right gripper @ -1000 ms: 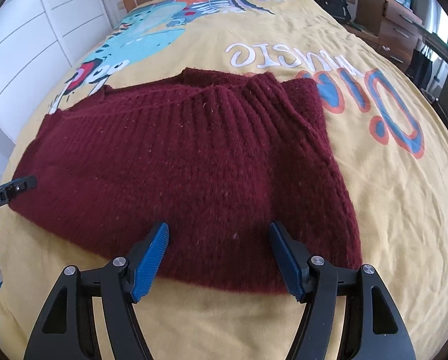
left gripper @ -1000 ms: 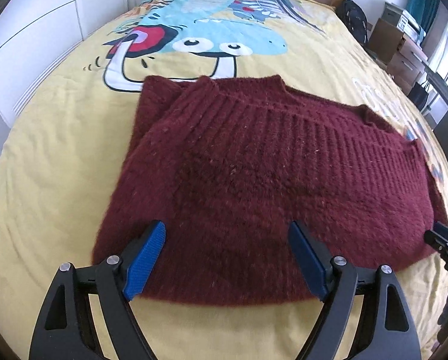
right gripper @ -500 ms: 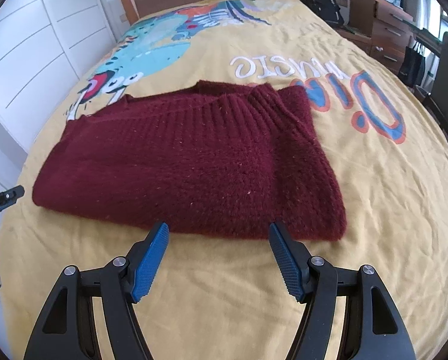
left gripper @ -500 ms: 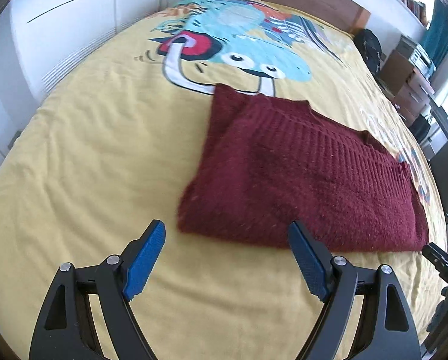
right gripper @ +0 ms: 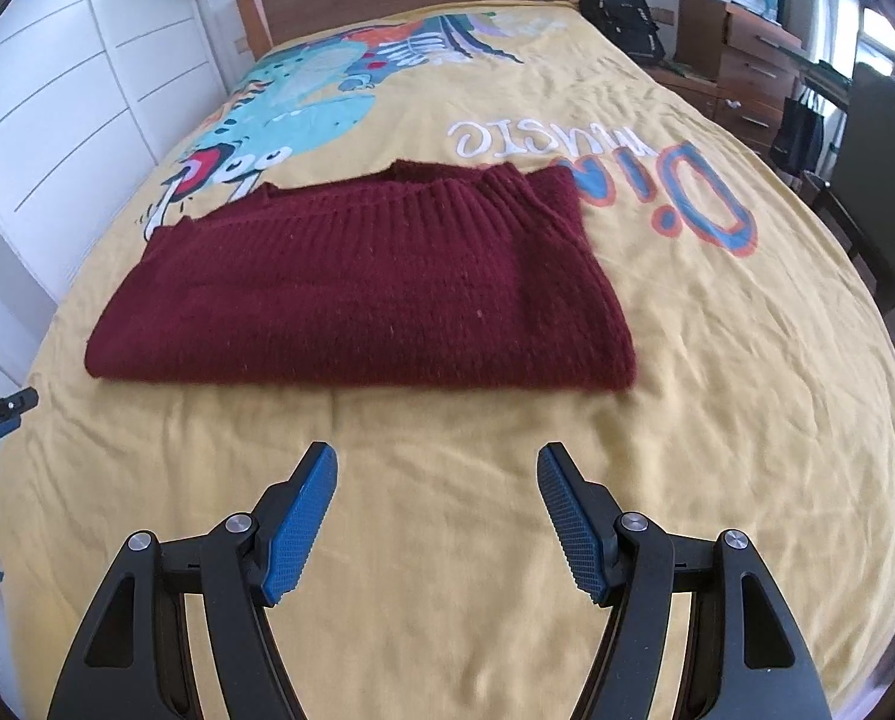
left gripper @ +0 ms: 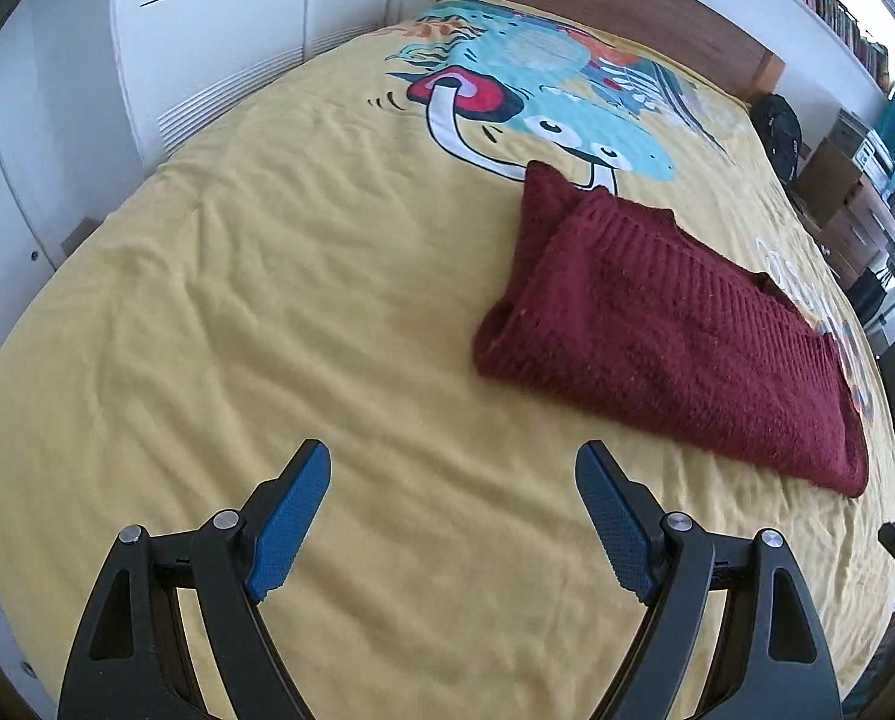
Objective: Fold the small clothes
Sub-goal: 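Withdraw both grippers up from the folded sweater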
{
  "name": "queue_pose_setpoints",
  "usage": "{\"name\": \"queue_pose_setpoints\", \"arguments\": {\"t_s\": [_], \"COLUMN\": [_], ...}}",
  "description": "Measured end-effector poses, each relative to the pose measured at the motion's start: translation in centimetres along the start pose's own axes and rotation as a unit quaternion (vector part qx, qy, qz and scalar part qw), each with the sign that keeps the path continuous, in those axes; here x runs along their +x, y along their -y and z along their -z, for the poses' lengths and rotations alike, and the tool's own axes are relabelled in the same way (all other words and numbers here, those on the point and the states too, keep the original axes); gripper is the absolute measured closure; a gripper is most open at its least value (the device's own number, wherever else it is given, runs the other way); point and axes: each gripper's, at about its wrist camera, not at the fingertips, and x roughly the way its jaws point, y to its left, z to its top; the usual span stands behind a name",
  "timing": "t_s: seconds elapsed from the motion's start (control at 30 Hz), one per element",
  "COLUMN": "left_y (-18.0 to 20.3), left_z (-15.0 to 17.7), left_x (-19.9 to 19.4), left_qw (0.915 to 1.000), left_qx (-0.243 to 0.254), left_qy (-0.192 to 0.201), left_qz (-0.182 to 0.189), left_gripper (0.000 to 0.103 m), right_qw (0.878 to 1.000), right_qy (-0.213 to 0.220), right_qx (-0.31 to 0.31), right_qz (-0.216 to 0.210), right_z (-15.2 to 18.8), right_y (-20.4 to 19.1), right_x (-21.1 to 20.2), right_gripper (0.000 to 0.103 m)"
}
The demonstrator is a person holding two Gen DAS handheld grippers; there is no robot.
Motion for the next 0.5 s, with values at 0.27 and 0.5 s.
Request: {"name": "queue_pose_setpoints", "arguments": {"t_s": [0.27,0.5], "left_y": [-0.3,-0.2], "left_z": [2.8,4.3], "left_x": [-0.3,1.0], "left_qw": [0.9999,0.9991], "left_qx": [0.011,0.039], "left_qy": [-0.002,-0.011], "left_qz": [-0.003,-0.009], "left_gripper": [0.023,0.023], "right_qw": [1.0,0.999], "right_qy": [0.001,-0.006], "right_qx": [0.029,0.049], "right_qz": [0.008,0.019], "right_z": [1.9,2.5], "right_y": [0.6,1.7], "right_x": [-1.1,-0.6], "right_gripper": [0.032,0.032]}}
